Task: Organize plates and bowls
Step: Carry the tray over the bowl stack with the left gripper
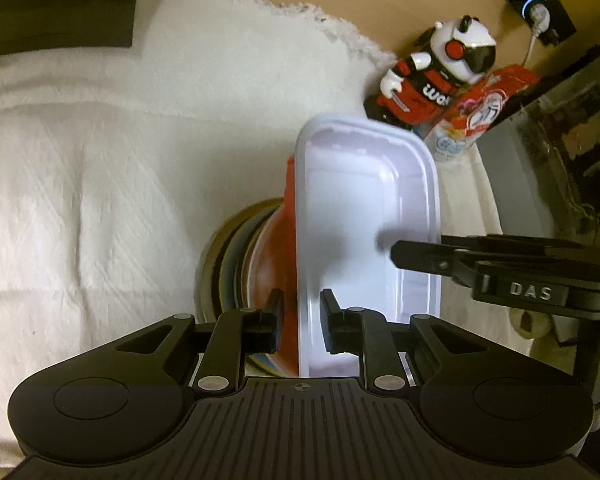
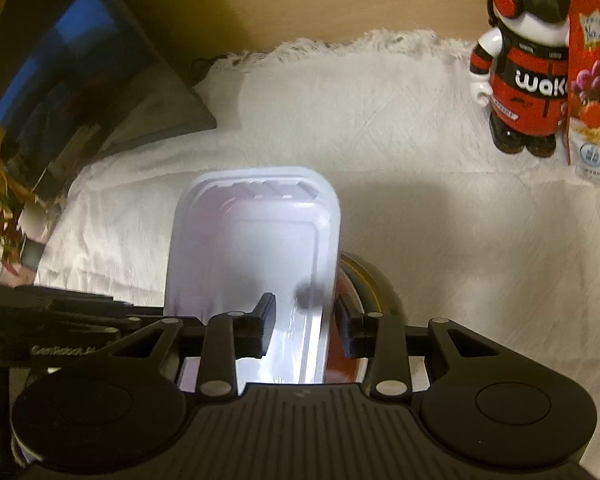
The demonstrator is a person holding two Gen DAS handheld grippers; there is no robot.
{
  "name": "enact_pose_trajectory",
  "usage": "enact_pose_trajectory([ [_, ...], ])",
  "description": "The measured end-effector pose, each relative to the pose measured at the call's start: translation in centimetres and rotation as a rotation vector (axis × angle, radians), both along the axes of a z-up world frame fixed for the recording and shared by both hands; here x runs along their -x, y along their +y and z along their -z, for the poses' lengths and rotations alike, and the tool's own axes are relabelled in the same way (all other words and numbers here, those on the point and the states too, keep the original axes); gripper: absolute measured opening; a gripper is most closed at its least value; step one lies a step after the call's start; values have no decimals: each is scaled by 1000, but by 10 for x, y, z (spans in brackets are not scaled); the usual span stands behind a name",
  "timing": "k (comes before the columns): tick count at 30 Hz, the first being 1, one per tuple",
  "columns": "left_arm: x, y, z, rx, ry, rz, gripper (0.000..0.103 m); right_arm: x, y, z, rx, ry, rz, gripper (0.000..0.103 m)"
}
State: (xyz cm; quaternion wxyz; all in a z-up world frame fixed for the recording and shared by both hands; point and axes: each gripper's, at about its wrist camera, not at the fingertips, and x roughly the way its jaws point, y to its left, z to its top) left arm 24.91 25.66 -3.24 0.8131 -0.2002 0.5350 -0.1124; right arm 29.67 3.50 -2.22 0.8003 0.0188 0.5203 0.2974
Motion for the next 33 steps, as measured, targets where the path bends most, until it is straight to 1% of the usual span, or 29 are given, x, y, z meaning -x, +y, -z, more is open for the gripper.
enact_pose_trajectory([
  [3, 4, -2, 5, -5, 8, 7, 21, 11, -3, 0, 6, -10, -26, 33],
  [6, 6, -5, 7, -1, 23, 8, 22, 19, -4, 5, -1, 33, -41, 36],
  [9, 10, -8, -5, -36, -2, 17, 23, 21, -3, -1, -4, 24, -38, 36],
  [12, 16, -6, -21, -26, -29, 18, 23, 22, -7, -13, -33, 14, -28, 36],
  [15, 21, -7, -28, -28, -35, 26, 23, 23, -11, -17, -55, 32, -29, 36],
  [21, 28, -14, -9, -39, 27, 63, 23, 35, -8, -1, -9, 73, -58, 36],
  [25, 28, -7, 0, 3, 51, 52, 22, 34, -10, 2, -25, 79, -55, 36],
  [27, 29, 0, -4, 25, 30, 28, 22, 34, -13, -3, -43, 60, -49, 36],
  [29, 29, 8, -10, 35, 1, 1, 22, 34, -17, -10, -51, 22, -38, 36],
  [33, 22, 21, -14, 40, -26, -55, 22, 27, -20, -16, -43, -34, 8, 36],
])
